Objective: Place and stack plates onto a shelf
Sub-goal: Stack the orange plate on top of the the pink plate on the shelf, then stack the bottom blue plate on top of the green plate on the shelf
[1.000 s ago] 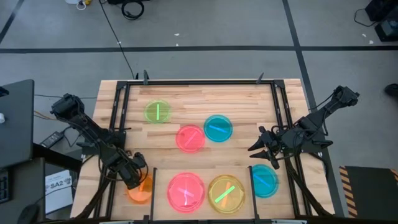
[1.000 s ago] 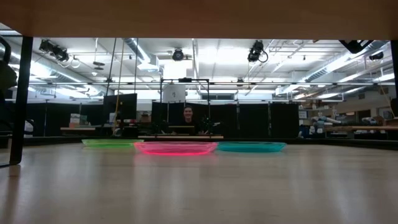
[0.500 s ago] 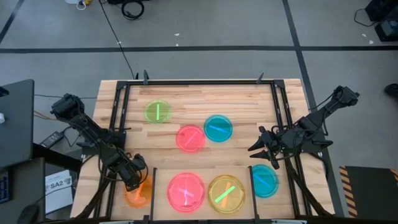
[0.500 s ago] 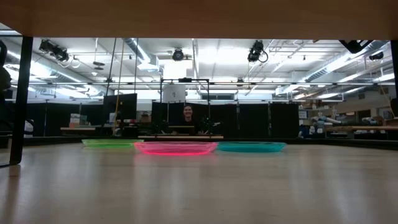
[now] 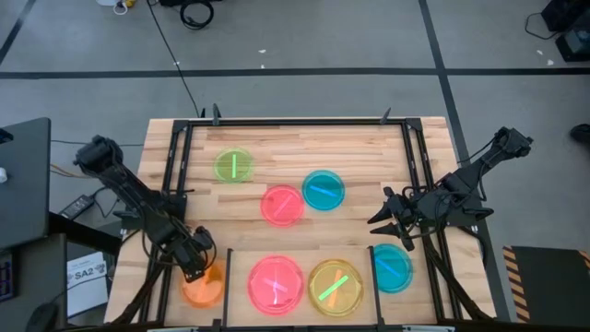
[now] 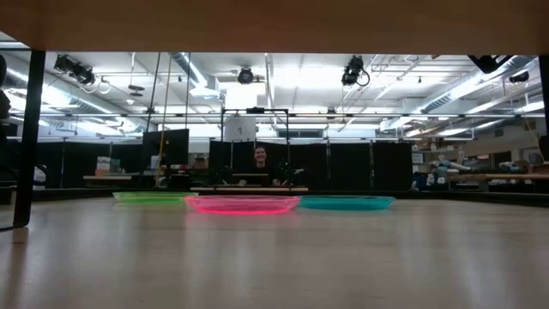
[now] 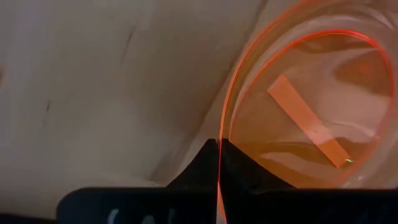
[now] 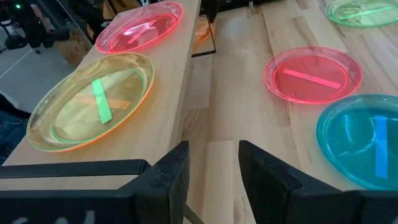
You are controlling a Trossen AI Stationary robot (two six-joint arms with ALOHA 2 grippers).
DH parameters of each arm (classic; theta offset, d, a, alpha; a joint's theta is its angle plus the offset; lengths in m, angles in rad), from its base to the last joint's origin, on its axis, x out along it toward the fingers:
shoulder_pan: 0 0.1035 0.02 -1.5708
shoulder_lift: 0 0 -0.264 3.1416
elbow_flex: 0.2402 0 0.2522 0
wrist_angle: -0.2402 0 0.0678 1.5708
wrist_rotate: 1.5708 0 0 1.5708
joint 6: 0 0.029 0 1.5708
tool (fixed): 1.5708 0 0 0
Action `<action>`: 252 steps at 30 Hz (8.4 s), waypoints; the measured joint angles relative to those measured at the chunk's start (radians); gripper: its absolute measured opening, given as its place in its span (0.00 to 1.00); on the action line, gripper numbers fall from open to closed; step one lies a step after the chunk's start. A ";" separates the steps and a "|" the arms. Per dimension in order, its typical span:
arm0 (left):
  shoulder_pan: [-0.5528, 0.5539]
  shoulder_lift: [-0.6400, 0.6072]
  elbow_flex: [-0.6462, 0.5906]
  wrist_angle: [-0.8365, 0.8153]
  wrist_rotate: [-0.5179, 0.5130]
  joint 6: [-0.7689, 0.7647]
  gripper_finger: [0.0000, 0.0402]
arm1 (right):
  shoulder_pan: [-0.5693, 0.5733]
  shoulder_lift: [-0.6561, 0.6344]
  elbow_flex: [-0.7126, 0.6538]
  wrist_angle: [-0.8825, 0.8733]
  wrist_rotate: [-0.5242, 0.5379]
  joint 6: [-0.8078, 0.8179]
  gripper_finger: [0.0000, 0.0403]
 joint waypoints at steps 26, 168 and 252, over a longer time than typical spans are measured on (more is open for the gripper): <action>0.001 -0.140 0.588 -0.941 -0.291 -0.145 0.01 | 0.000 0.000 0.000 0.000 0.000 0.000 0.36; 0.391 0.171 0.861 -0.230 -0.378 0.590 0.34 | 0.000 0.043 0.000 -0.001 -0.034 -0.019 0.36; 0.343 -0.320 0.225 0.180 -0.632 0.648 0.33 | 0.001 0.109 -0.370 0.040 -0.298 0.340 0.36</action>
